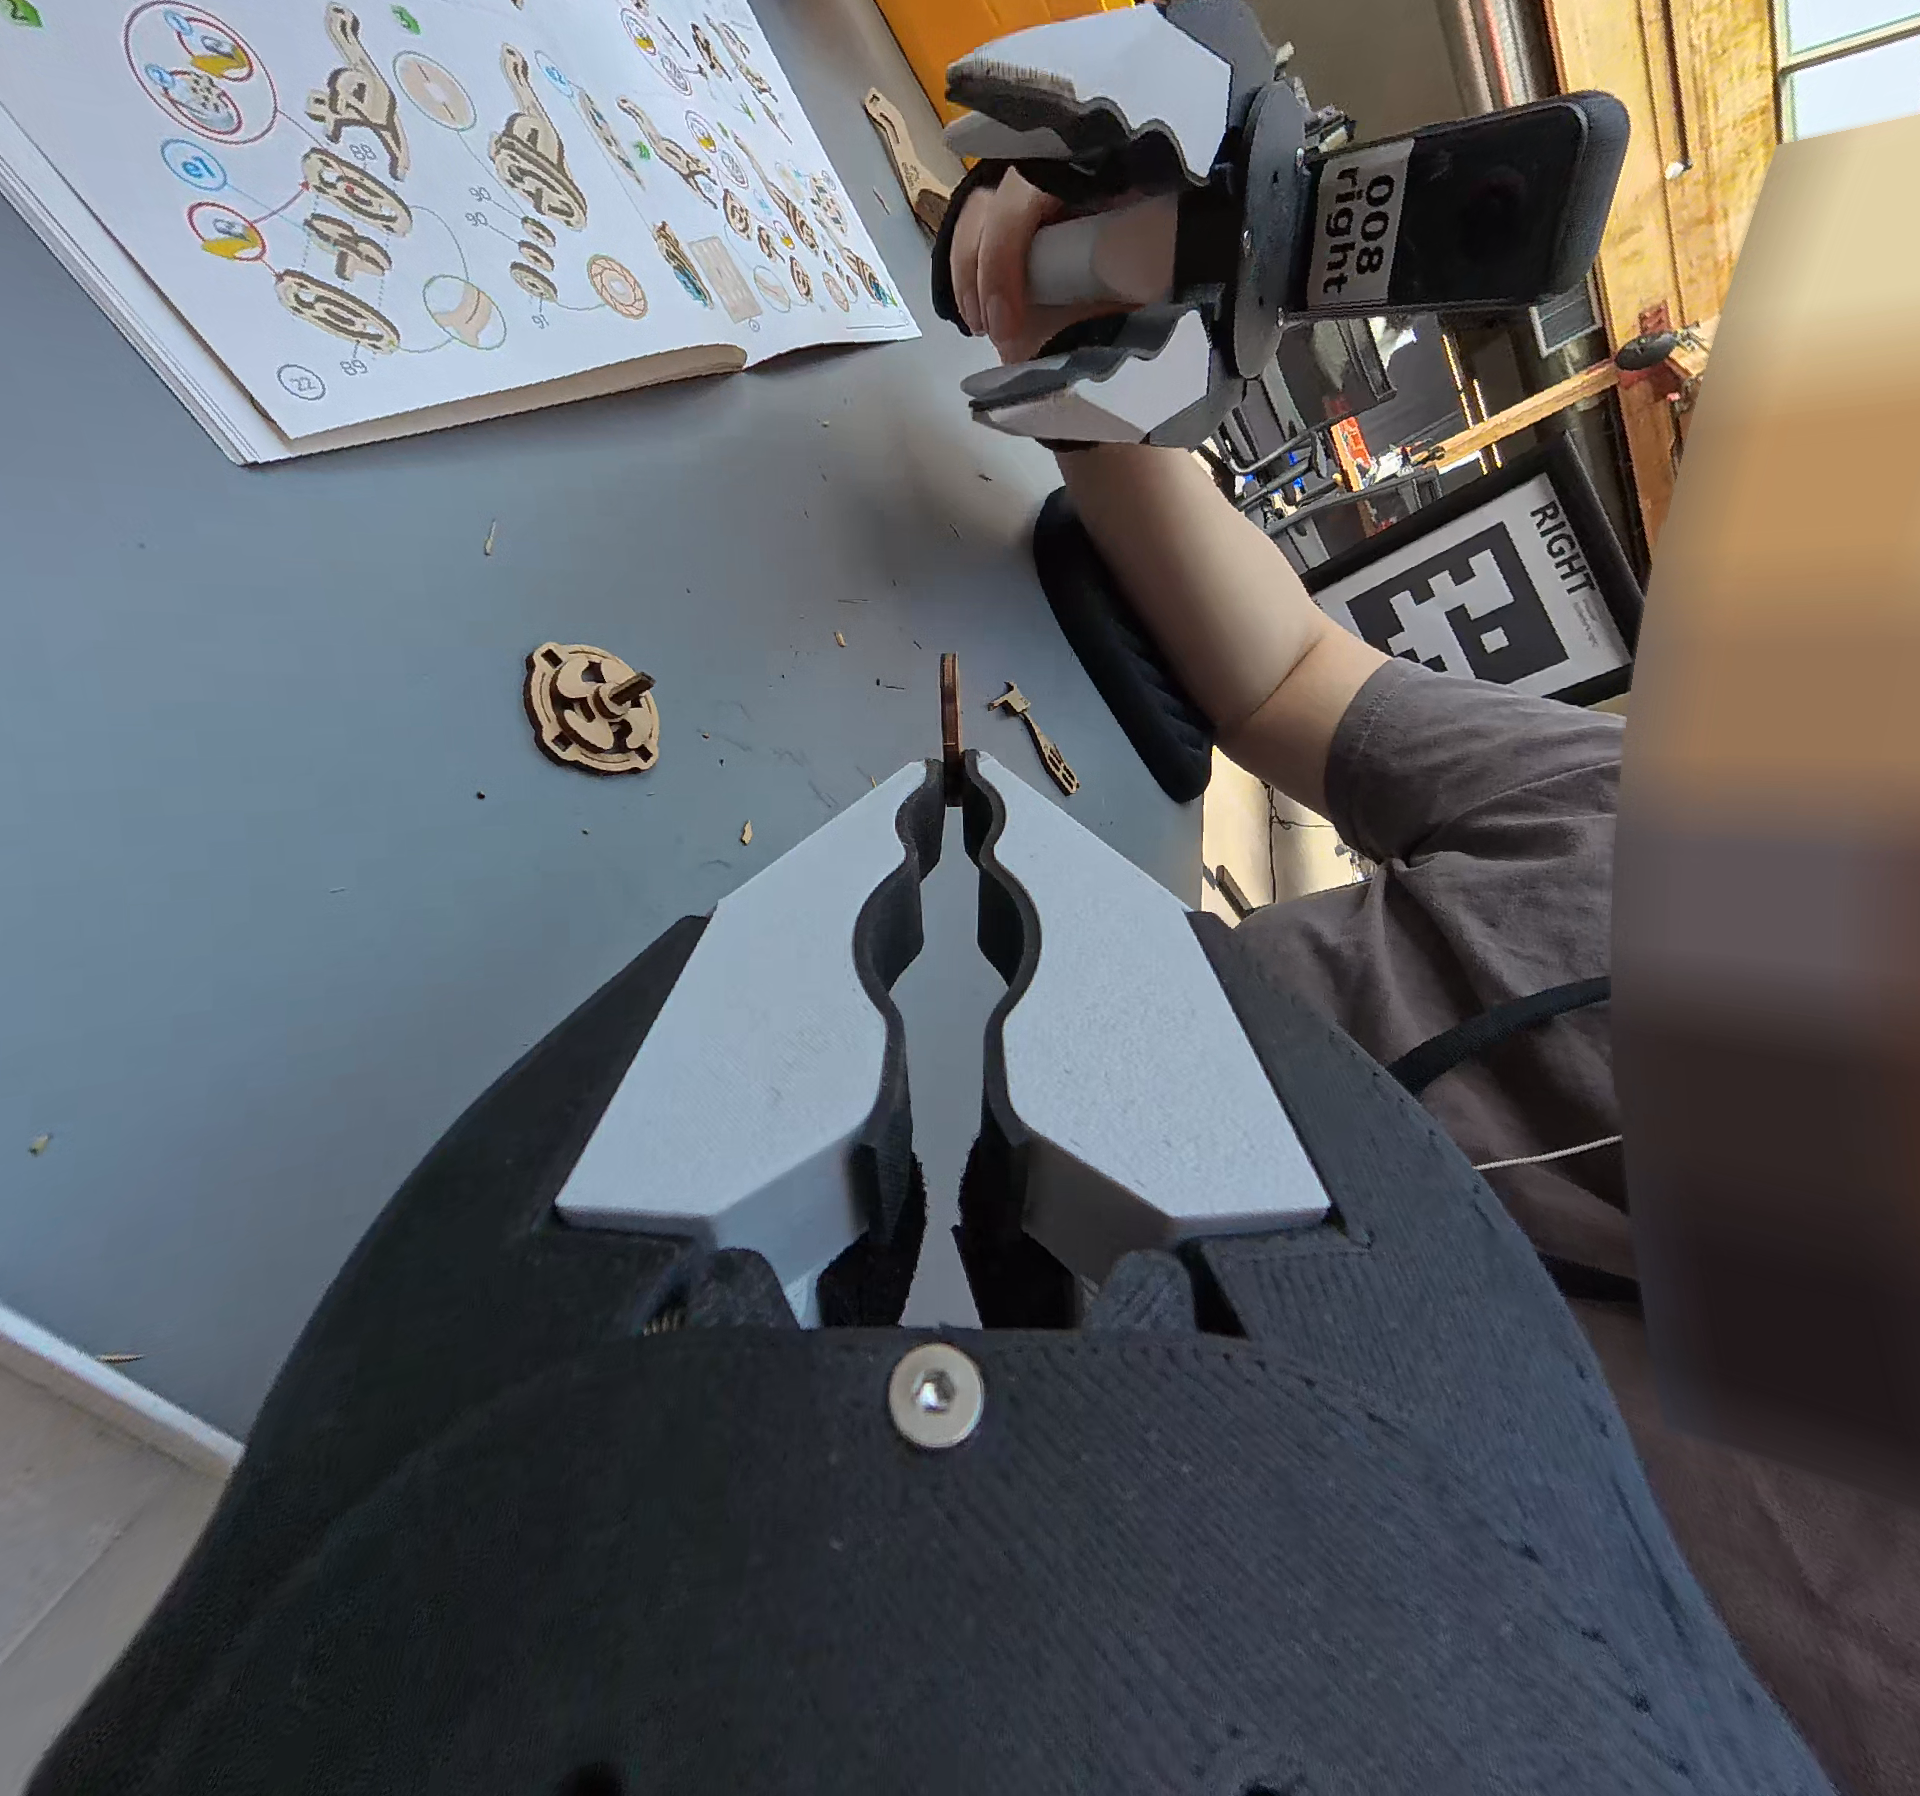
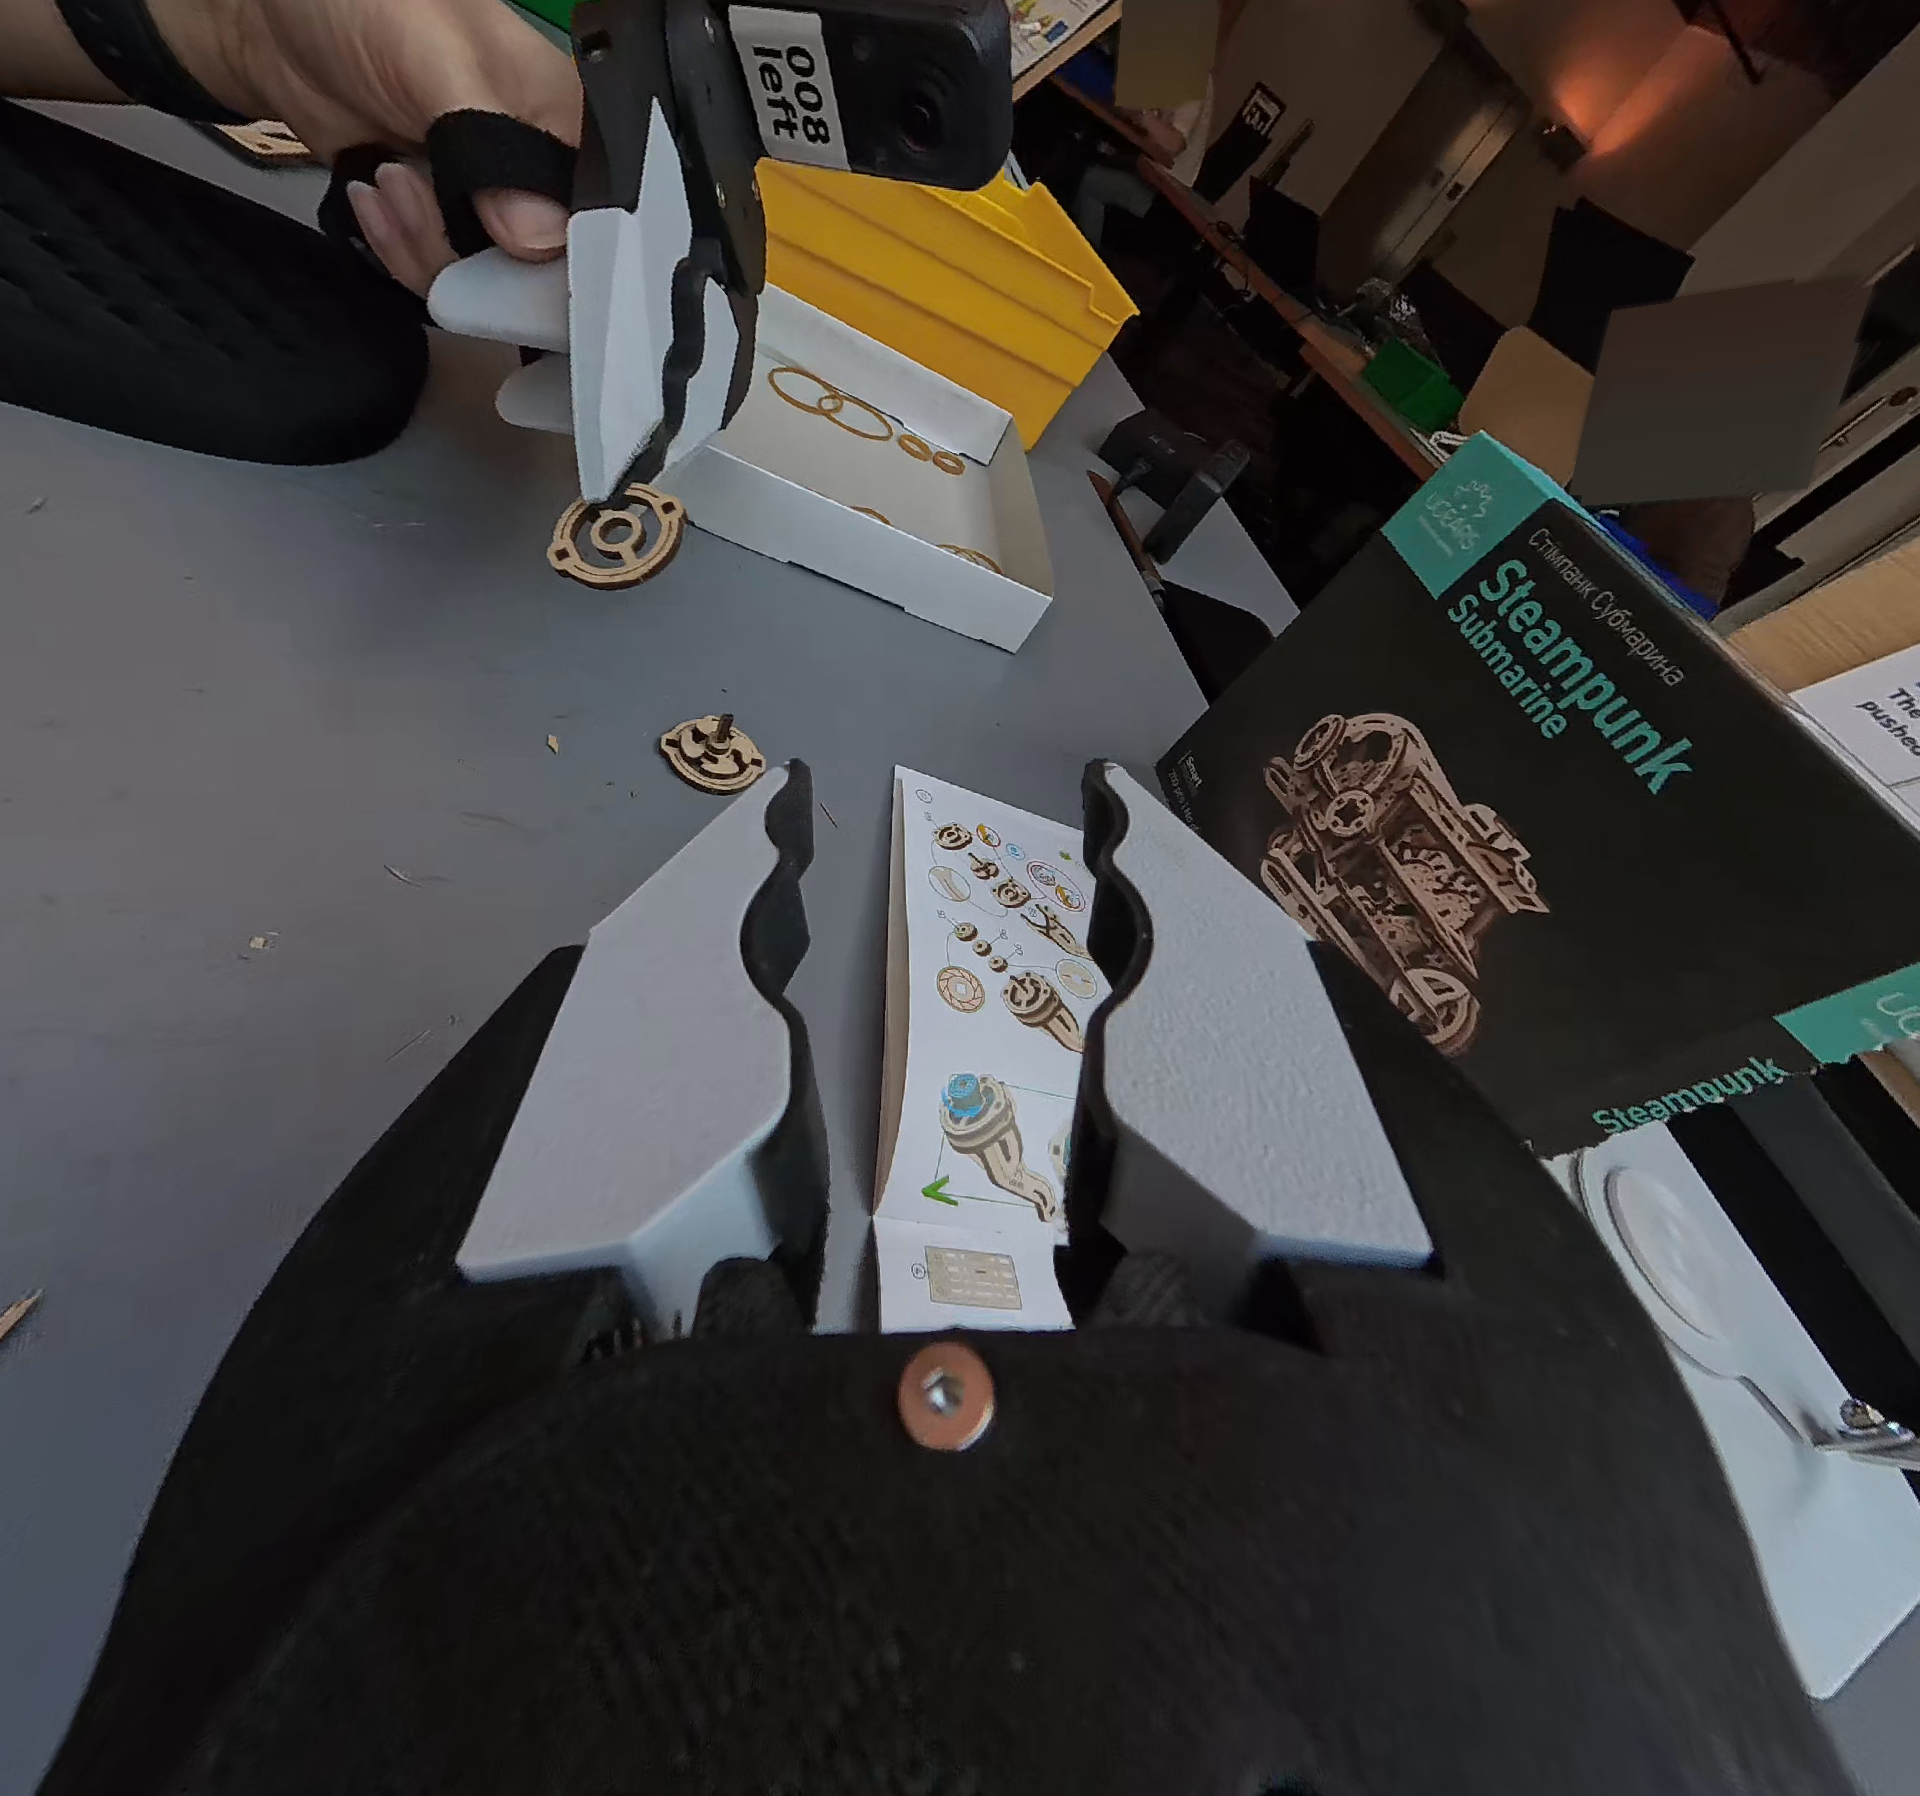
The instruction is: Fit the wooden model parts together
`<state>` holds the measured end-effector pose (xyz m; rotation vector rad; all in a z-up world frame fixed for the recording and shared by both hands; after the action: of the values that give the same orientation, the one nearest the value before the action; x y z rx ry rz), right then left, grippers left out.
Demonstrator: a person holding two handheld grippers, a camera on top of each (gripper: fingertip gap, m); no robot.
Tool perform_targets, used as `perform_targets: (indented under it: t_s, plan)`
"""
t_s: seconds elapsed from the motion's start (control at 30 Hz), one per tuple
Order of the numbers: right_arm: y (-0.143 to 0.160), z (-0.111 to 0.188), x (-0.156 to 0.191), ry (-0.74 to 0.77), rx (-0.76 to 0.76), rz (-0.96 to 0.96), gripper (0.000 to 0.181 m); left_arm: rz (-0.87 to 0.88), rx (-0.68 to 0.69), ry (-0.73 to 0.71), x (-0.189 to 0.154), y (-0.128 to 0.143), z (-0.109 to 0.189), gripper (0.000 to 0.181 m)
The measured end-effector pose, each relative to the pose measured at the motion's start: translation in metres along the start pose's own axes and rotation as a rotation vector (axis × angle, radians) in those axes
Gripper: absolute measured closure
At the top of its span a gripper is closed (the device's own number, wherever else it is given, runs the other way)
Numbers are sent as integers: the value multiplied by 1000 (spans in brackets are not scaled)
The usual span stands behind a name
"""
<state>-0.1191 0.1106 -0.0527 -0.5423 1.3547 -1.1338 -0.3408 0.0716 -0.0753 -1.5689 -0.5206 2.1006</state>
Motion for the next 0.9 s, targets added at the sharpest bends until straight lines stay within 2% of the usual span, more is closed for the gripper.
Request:
perform_targets:
  t_s: [0.3, 0.67, 0.9]
  plan:
    - [5, -1, -1, -4, 21, -6, 132, 1, 4, -25, 4, 0, 1, 181]
    - [2, -14, 19, -76, 66, 60, 134, 9, 5, -64, 9, 1, -2, 181]
    - [10, -18, 13, -6, 152, 81, 142, 4, 0, -80, 10, 1, -1, 181]
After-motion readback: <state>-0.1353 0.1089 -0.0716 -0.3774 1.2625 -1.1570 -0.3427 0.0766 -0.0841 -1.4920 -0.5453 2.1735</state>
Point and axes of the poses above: each gripper's, where its closed fingertips meet, z back along the fingers, y out of its underside, x = y × z across the jaws, the point moved 8 cm from there along z, back along the fingers, and after that the axes turned 2 degrees about -x, right-handed, at the moved point
